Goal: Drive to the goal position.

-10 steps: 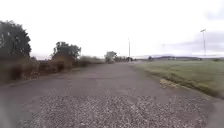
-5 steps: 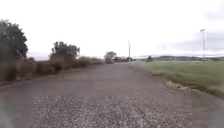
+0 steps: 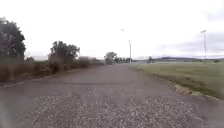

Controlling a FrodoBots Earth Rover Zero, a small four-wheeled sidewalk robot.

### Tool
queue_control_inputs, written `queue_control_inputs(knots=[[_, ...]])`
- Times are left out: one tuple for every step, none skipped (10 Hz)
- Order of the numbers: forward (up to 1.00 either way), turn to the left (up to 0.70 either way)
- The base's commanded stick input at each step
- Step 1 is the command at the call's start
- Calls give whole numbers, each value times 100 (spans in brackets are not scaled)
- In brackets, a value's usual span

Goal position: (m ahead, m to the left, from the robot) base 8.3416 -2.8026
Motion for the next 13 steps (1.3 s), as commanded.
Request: queue_control_inputs(knots=[[70, 0], [70, 0], [70, 0], [70, 0], [70, 0], [70, 0], [70, 0], [70, 0], [70, 0], [70, 0], [70, 0], [70, 0], [70, 0]])
